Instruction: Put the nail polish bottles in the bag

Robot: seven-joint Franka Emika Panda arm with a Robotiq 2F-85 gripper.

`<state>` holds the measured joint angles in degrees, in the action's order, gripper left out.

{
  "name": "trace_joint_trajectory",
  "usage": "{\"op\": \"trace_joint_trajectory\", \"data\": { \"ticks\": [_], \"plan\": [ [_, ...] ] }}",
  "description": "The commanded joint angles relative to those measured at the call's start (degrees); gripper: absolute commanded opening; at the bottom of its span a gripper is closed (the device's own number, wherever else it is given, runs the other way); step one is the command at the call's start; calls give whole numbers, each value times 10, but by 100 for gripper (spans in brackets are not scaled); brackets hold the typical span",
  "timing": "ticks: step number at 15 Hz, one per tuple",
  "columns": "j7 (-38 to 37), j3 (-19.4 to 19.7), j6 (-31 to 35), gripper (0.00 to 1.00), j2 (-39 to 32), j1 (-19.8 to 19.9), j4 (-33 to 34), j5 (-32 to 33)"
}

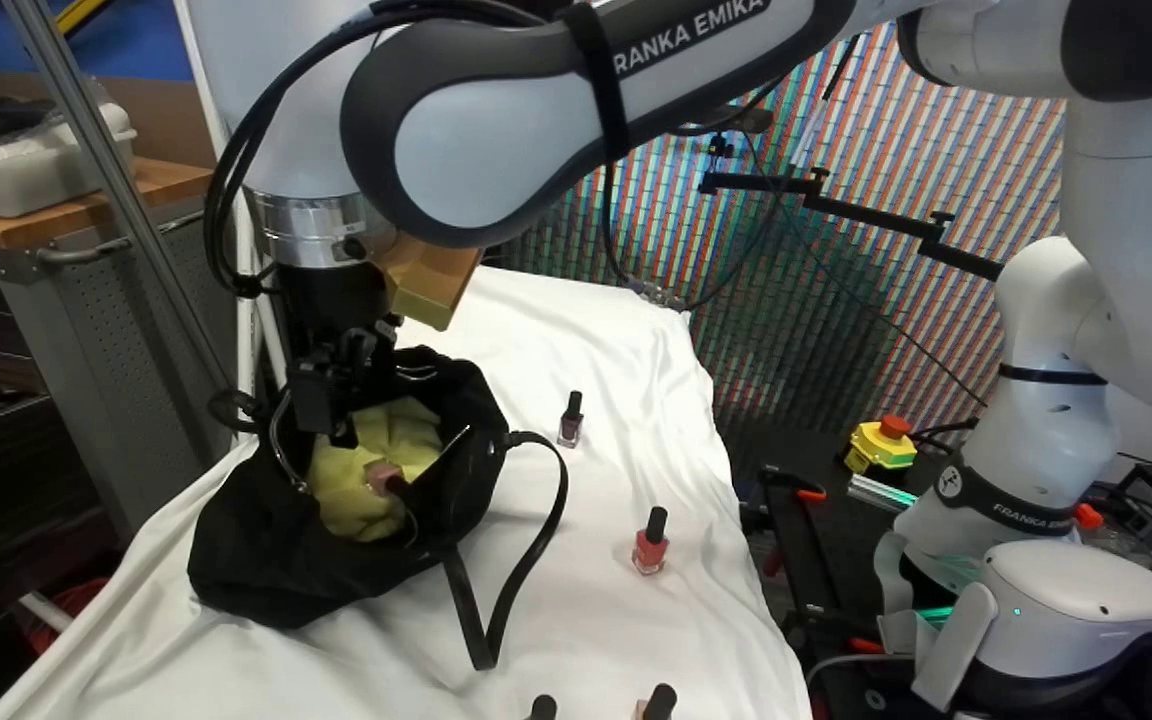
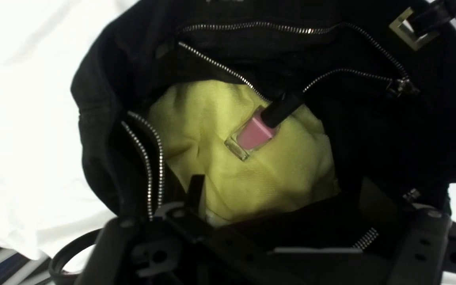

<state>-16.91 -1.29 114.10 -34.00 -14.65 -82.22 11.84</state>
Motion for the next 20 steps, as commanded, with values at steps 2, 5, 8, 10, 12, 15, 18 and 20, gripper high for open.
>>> {"op": "trace_joint_trajectory", "data": {
  "ticks": [2,5,8,10,12,15,18,20],
  "plan": [
    [-44,-5,14,100,107,1,-123,-15],
    [-75,-4,20,100,159,9,-188,-22],
    [-105,-4,25,100,205,23,-250,-43],
    [-128,-3,38,100,227,32,-288,-56],
    [-141,-4,53,100,239,41,-318,-67],
    [-165,-3,85,100,246,51,-354,-80],
    [-177,-3,109,100,248,61,-382,-95],
    [-182,-1,134,100,254,65,-409,-97]
  ]
}}
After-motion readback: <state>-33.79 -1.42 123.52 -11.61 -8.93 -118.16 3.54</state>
